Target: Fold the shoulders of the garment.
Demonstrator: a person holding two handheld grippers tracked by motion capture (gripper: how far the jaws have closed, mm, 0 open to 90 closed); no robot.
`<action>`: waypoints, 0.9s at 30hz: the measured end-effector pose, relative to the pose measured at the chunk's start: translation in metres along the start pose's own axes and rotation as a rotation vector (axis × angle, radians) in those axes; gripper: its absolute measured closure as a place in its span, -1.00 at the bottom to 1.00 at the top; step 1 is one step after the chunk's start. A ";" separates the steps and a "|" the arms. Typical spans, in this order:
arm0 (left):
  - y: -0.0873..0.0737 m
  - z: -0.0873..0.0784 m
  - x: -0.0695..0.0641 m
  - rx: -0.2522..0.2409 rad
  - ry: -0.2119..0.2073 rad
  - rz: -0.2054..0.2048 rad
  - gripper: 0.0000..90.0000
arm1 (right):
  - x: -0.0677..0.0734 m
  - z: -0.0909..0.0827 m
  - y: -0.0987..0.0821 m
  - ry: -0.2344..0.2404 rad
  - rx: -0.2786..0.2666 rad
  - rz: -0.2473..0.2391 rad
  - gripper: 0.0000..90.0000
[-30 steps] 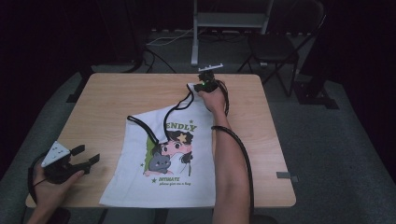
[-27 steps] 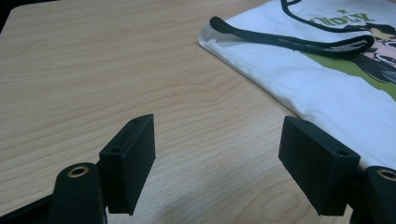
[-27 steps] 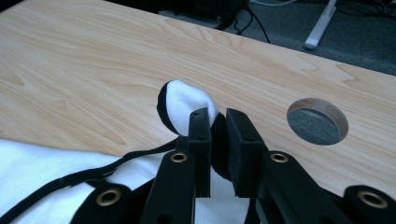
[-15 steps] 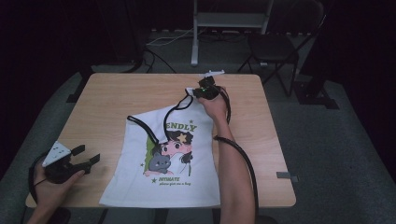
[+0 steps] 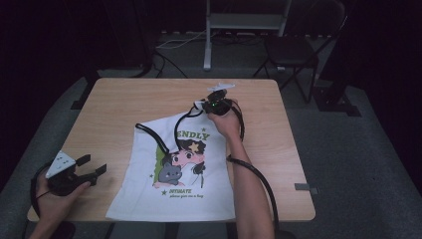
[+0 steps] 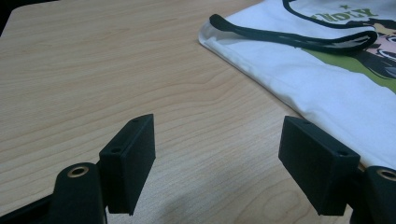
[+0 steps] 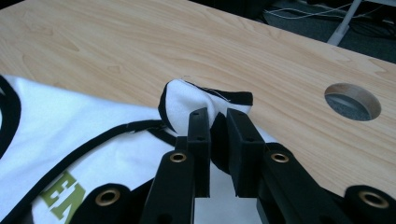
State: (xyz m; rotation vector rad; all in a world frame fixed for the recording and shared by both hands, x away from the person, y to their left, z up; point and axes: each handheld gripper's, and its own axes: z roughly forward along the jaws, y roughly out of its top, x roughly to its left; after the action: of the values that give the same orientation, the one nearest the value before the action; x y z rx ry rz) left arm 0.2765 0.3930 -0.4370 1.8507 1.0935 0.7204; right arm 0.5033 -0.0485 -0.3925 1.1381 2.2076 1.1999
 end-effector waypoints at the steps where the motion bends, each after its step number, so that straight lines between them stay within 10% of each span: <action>1: 0.000 0.000 0.000 -0.001 0.001 -0.002 -0.40 | 0.001 0.000 -0.001 0.000 0.002 -0.003 0.78; 27: 0.000 -0.001 0.001 -0.003 0.008 -0.006 -0.40 | 0.027 -0.018 -0.018 0.019 0.022 -0.083 0.79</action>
State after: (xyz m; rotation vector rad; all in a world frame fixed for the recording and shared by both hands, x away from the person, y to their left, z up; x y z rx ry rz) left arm 0.2761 0.3940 -0.4370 1.8430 1.1025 0.7263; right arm 0.4670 -0.0417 -0.3960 1.0361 2.2641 1.1594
